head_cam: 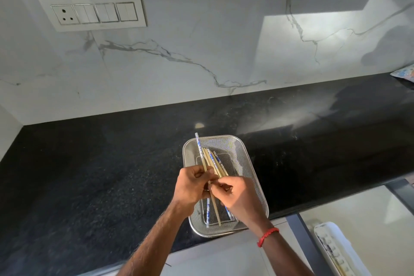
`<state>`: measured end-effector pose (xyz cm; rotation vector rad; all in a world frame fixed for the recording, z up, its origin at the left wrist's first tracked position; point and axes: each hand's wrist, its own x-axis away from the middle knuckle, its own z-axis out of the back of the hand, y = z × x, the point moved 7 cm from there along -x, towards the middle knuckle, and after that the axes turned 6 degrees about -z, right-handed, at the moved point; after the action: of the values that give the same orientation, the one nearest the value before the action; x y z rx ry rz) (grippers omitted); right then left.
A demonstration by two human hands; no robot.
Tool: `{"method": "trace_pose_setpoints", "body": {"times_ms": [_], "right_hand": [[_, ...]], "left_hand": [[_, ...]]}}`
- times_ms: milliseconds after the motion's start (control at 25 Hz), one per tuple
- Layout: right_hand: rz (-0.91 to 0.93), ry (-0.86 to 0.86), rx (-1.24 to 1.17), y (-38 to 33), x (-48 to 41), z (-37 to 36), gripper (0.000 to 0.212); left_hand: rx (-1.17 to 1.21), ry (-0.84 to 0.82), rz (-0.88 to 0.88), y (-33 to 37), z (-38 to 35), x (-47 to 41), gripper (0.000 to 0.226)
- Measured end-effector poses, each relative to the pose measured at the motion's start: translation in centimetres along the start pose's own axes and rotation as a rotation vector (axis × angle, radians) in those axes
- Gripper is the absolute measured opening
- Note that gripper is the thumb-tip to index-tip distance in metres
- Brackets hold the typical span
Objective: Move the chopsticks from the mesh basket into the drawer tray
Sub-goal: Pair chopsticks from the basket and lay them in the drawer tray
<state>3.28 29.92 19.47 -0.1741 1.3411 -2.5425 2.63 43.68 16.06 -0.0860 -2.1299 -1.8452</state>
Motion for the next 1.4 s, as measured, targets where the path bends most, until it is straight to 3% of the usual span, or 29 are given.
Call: {"method": "trace_pose_setpoints", "body": {"times_ms": [80, 120, 240, 360, 440, 560, 680, 920, 1040, 1120, 1240, 1400], "right_hand": [[-0.064, 0.087, 0.010, 2.0, -0.6, 0.7, 0.019], [-0.078, 0.122, 0.142, 2.9, -0.9, 1.0, 0.017], [-0.134, 0.017, 0.580, 5.5, -0.9, -0.3, 0.026], [-0.099, -0.021, 0.777, 5.8, -0.5, -1.9, 0.008], [-0.055, 0.010, 0.774, 5.8, -0.8, -1.9, 0.008], [-0.072, 0.082, 0.543, 5.5, -1.0, -0.4, 0.003], [-0.057, 0.128, 0.327, 3.3, -1.1, 0.9, 0.012], [0.085, -0.045, 0.111, -1.5, 1.0, -1.6, 0.013], [0.071, -0.113, 0.036, -1.5, 1.0, -1.3, 0.025], [0.026, -0.077, 0.000, -0.2, 0.1, -0.5, 0.021], [-0.029, 0.104, 0.335, 3.7, -2.0, 0.4, 0.017], [-0.112, 0.054, 0.686, 6.8, -2.8, -1.3, 0.022]], "left_hand": [[0.026, 0.014, 0.011, -0.3, 0.2, 0.0, 0.015], [0.040, 0.023, 0.015, -0.4, 0.4, 0.1, 0.016], [0.050, 0.028, 0.012, -0.4, 1.1, 0.5, 0.016], [0.058, 0.018, -0.002, -0.1, 1.4, 0.8, 0.019], [0.065, 0.028, -0.004, 0.0, 1.6, 0.8, 0.020], [0.065, 0.027, 0.000, -0.2, 1.6, 0.9, 0.019], [0.065, 0.006, 0.008, -0.1, 1.2, 1.0, 0.016], [0.045, -0.049, 0.017, -0.6, 1.3, 0.7, 0.022], [0.036, -0.064, 0.014, -0.7, 1.6, 0.7, 0.023], [0.050, -0.068, 0.010, -0.6, 1.7, 0.7, 0.022], [0.083, -0.054, 0.011, -0.2, 1.9, 0.5, 0.023], [0.091, -0.052, 0.008, 0.3, 2.2, 0.6, 0.024]]}}
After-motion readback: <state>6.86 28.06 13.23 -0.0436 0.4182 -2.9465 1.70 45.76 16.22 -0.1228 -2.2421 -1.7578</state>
